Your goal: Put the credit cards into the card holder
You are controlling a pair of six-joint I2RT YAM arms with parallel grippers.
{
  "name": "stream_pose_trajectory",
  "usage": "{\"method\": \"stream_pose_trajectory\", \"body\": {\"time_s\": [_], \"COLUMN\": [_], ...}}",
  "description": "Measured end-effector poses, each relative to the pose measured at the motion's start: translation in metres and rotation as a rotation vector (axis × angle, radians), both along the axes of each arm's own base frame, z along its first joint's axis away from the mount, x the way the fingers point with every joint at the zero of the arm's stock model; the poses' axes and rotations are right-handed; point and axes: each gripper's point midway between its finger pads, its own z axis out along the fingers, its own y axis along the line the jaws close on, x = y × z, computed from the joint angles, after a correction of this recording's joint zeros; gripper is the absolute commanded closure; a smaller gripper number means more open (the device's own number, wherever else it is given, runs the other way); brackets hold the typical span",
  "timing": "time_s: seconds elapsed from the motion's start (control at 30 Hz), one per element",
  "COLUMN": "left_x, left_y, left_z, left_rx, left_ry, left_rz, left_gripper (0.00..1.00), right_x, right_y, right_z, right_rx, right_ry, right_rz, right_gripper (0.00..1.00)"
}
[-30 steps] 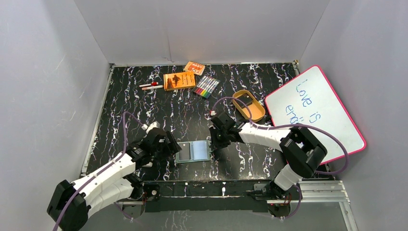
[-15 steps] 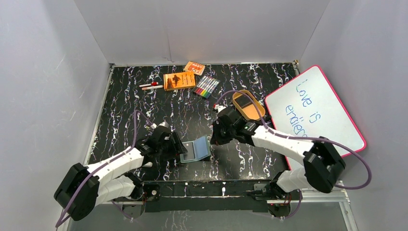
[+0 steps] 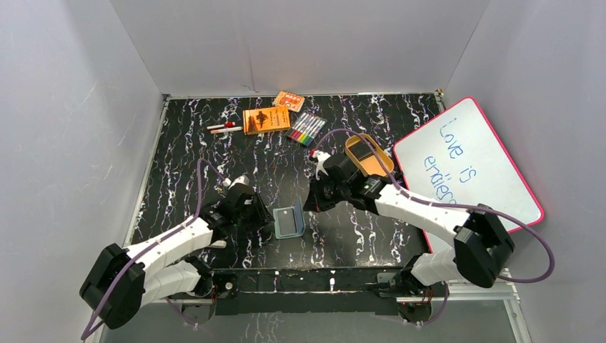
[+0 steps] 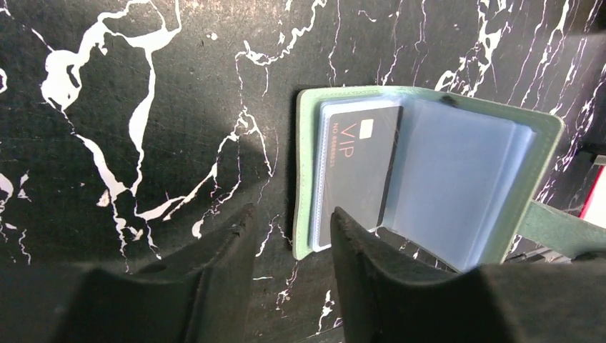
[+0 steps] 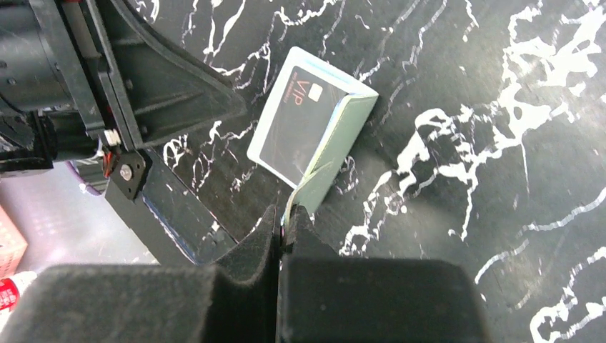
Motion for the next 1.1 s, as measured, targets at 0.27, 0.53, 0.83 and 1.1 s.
{"method": "stream_pose_trajectory", "body": {"time_s": [0.27,0.53,0.83,1.1], "left_x": [-0.005,-0.004,-0.004,-0.007], "left_y": [0.001,0.001,0.017,0.031], "left_z": [-0.026,-0.025,-0.011,-0.010], "left_rx": [0.047,0.034,0.059,0.105], "left_ry": [0.081,0.067,0.015,0.012], "left_rz": [0.000,0.002,0.056,0.093], "left_gripper": [1.00,1.00,0.97,0.96], "right_x": [0.007,-0.002,-0.018,-0.021], "right_y": [0.031,0.058,0.082,0.079], "right_z": [-0.011,-0.032,-0.045,-0.015], "right_rx": [0.057,0.083,0.084,0.106], "right_ry": [0.035,0.093,0.144,0.111], "right_rz": [0.049,0.091,0.154,0.166], "right_gripper": [1.00,1.00,0.30,0.11]}}
